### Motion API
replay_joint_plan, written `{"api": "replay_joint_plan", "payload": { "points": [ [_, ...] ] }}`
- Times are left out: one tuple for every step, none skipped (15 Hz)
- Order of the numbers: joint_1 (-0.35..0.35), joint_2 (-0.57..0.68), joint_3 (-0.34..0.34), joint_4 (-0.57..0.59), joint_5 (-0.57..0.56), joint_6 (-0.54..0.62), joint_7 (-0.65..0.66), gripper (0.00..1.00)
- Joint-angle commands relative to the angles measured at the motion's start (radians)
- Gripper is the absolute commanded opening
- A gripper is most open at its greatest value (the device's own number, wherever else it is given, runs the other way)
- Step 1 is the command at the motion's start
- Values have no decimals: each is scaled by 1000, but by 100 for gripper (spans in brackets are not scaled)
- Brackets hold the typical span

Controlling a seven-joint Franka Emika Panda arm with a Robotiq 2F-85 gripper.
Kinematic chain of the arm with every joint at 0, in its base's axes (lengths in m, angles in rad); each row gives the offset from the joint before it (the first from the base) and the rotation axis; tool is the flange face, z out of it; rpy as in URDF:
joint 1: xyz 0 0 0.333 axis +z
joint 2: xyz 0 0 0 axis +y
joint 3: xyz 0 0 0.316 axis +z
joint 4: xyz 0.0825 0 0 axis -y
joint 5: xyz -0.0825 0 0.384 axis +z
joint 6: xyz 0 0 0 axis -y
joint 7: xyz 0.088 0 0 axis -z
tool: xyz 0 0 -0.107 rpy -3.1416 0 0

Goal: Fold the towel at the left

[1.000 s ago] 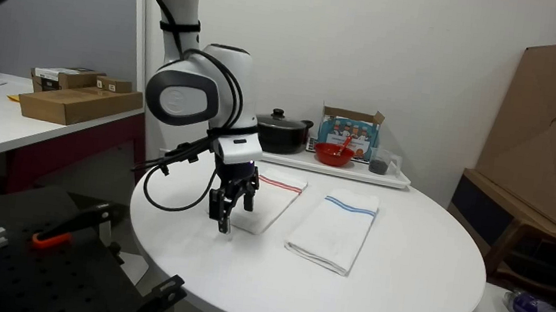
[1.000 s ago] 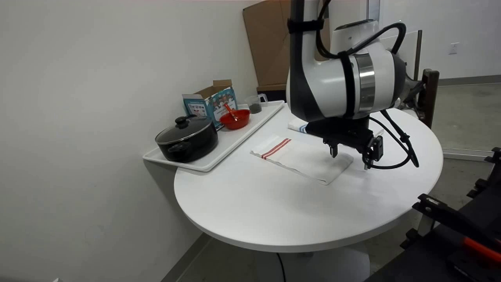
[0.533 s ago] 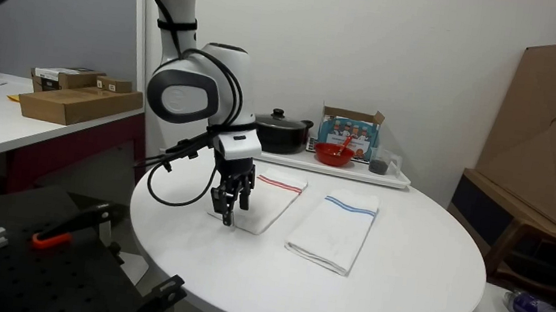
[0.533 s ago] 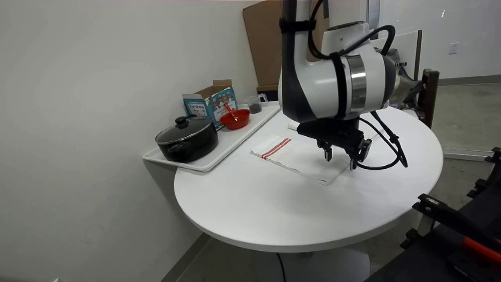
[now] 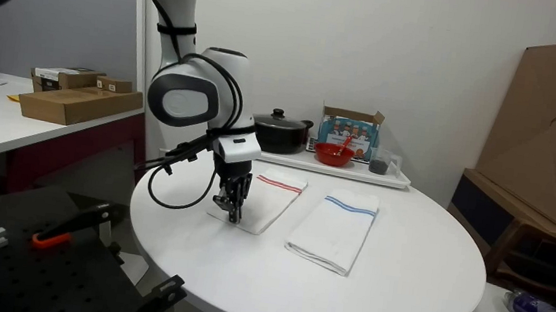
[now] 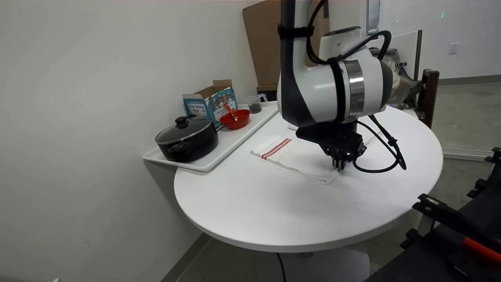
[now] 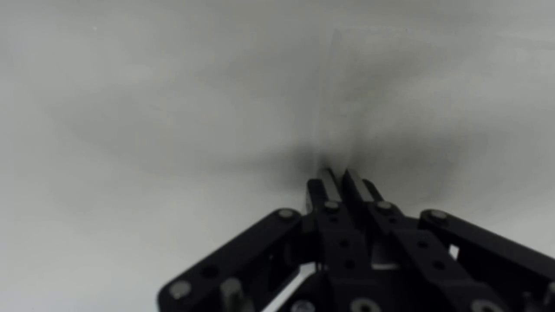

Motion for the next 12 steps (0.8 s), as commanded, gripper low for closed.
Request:
{"api": "replay_joint_plan", "payload": {
  "points": [
    [-27, 25, 18, 11, -13, 5, -24, 6],
    [-31, 15, 21, 3, -14, 0, -30, 8],
    [-35, -2, 23, -10, -15, -4, -38, 9],
    [-40, -22, 26, -26, -18, -9, -53, 10],
    [-61, -56, 41, -59, -40, -5, -58, 9],
    [-72, -82, 50, -85, -45, -4, -77, 10],
    [-86, -114, 62, -124, -56, -1, -95, 9],
    [-92, -144, 69, -167, -62, 8, -111, 9],
    [-99, -176, 76, -216, -70, 12, -130, 9],
    [-109, -205, 85, -261, -75, 19, -149, 9],
    [-113, -237, 91, -310, -77, 29, -165, 8],
    [-117, -268, 97, -353, -77, 39, -179, 9]
  ]
}}
